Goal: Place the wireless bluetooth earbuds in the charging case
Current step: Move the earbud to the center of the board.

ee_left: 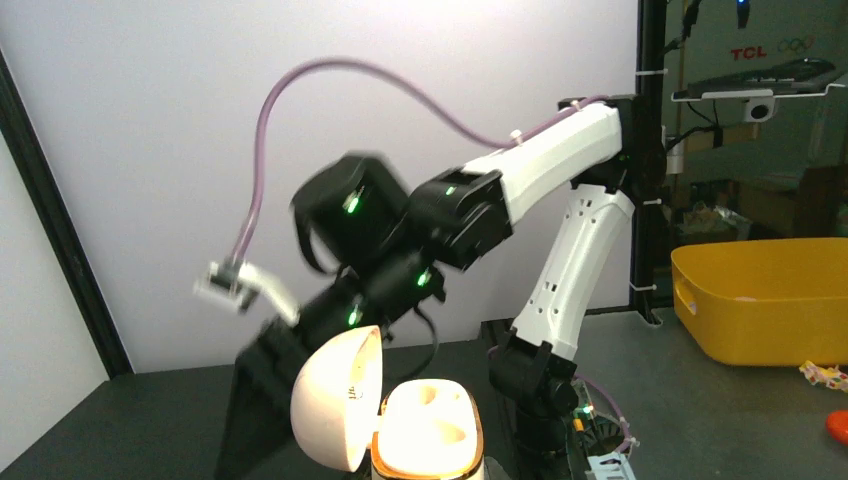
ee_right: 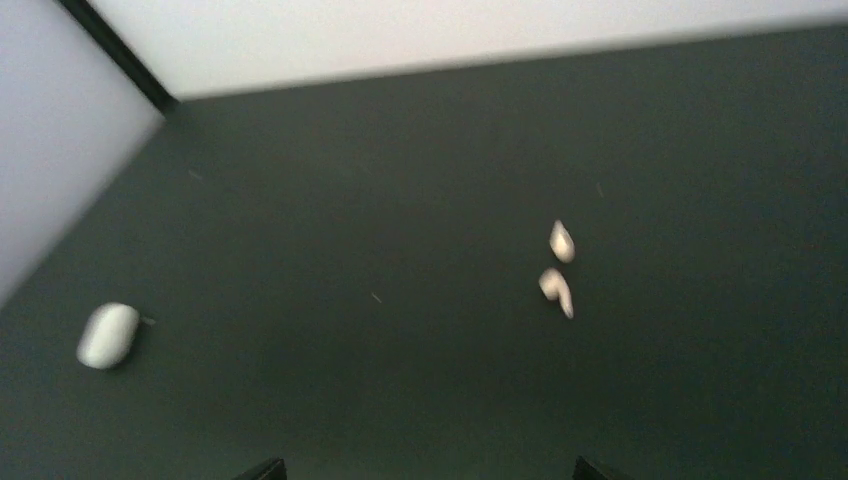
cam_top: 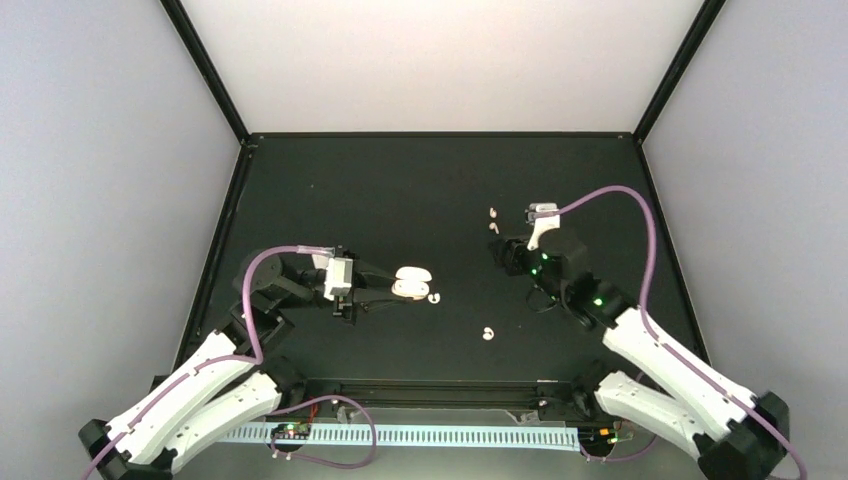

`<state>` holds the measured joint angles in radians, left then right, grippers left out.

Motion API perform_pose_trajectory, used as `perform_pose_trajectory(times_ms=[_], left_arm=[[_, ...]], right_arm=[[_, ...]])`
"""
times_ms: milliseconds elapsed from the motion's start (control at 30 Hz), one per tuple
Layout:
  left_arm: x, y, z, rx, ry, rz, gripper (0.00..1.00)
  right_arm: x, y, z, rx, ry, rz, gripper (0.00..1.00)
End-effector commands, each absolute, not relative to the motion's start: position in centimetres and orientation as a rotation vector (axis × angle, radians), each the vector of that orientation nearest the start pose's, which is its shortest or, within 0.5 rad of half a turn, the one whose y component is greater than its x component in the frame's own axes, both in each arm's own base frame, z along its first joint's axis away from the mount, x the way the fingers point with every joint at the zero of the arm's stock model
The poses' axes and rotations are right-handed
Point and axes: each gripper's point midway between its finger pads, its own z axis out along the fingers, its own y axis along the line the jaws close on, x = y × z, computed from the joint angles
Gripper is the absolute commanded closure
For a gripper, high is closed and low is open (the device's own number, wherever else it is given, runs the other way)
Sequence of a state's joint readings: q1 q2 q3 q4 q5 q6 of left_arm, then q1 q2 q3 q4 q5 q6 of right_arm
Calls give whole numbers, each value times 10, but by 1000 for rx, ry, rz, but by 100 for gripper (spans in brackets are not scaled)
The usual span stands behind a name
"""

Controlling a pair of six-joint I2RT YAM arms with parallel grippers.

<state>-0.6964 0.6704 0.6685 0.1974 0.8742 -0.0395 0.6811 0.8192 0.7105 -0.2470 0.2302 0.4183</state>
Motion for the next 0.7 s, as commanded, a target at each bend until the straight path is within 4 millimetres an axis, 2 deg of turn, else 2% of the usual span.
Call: perform_pose_trajectory(times_ms=[0,233,400,667], left_arm=[[97,-253,367,1172,1043,-1162,98],[94,-250,369,1146,1020,-1169,98],[92,-249,373,1142,1008,-1176,98],[87,-243,375,1127,995,-1157,98]], right_arm=[[292,163,211,95,2055,555,26],[305,162,165,93,2175,459,30],[351,153,144,251,2213,465,37],[413,161,104,340,2284,440,37]])
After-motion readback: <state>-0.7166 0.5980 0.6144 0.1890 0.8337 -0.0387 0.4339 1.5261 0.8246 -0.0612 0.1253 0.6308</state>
